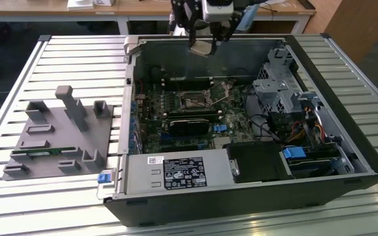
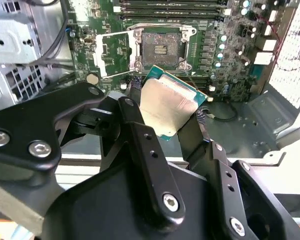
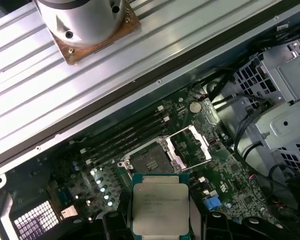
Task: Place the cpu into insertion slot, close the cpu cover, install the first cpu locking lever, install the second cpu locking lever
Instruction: 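Place the cpu into insertion slot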
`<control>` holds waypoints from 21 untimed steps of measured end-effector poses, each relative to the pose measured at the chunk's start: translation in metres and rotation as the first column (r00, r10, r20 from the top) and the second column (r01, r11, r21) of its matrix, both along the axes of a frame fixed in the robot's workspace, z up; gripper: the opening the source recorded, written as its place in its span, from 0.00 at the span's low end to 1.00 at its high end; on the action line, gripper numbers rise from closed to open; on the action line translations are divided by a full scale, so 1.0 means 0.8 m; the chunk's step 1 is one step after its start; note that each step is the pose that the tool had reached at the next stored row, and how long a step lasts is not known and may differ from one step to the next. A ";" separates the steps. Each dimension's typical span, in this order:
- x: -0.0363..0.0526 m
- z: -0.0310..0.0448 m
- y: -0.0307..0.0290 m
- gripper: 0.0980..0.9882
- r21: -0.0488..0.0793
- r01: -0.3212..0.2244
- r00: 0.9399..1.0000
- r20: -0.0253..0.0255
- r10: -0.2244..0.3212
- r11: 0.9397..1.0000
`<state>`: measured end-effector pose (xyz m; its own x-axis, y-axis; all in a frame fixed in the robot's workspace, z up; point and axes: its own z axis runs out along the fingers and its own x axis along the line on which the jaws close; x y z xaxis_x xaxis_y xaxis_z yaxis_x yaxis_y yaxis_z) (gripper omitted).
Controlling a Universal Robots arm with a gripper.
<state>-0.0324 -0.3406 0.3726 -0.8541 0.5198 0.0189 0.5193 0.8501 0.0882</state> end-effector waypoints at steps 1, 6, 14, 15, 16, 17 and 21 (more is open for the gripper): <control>0.000 -0.0001 0.0000 0.50 0.000 0.012 1.000 0.000 -0.012 1.000; 0.000 -0.0006 0.0000 0.50 -0.001 0.072 0.997 0.000 -0.072 0.997; 0.000 -0.0012 0.0000 0.50 -0.002 0.165 0.986 0.000 -0.165 0.986; 0.000 -0.0013 0.0000 0.50 -0.002 0.175 0.985 0.000 -0.175 0.985; 0.000 -0.0013 0.0000 0.50 -0.002 0.184 0.983 0.000 -0.184 0.983; 0.000 -0.0014 0.0000 0.50 -0.002 0.193 0.981 0.000 -0.193 0.981; 0.000 -0.0016 0.0001 0.50 -0.002 0.232 0.973 0.000 -0.232 0.973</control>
<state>-0.0324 -0.3406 0.3713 -0.7102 0.7038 0.0177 0.7023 0.7066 0.0867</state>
